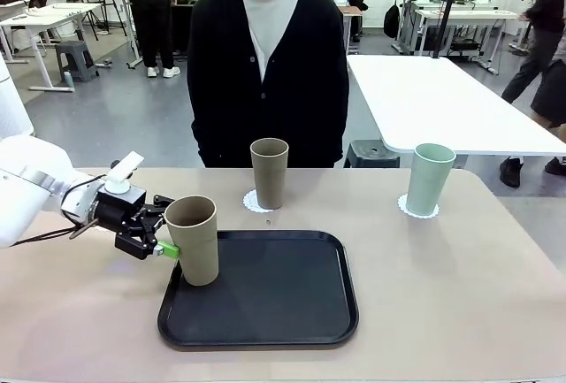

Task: Place coasters on the table and set cups on them.
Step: Take one Reusable plastic cup from the Flat Tray and place it on a coaster set by the human.

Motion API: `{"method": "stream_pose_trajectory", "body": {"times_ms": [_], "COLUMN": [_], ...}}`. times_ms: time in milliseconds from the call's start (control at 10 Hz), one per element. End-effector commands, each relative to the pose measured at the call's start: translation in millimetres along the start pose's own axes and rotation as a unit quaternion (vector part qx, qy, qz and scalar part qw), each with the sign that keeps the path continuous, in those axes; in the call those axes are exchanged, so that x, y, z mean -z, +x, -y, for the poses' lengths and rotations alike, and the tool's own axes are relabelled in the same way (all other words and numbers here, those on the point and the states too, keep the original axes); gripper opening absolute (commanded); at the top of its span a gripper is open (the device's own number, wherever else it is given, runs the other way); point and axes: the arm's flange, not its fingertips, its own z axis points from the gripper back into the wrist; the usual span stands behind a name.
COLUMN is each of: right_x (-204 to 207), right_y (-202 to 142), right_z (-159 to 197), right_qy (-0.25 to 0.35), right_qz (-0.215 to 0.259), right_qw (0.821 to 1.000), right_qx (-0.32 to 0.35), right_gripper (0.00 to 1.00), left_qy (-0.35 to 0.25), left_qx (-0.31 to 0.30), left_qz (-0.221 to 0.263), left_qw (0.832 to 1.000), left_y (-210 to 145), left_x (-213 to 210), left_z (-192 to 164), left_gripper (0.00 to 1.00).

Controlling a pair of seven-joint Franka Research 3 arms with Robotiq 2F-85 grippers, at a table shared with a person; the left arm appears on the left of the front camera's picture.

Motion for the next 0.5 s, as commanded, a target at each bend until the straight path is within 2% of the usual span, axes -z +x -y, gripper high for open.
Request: {"method": "stream_pose_trajectory", "body": {"times_ms": [0, 400], "right_x": [1, 1], "right_y": [-1, -1], "right_z": [-1, -1], "right_qy": [0.005, 0.005], "right_qz": [-0.003, -0.003], "right_qw": [1.000, 1.000], "right_qx": [-0.005, -0.005], "right_gripper": [1.00, 1.00], "left_qy": [-0.005, -0.035], "left_qx": [-0.003, 0.009], "left_qz": [0.009, 0.027], "left_qw": [1.000, 0.999], "left_y": [4, 3], "left_x": [11, 26], "left_z": [-5, -4], "left_gripper": [1.00, 1.00]}}
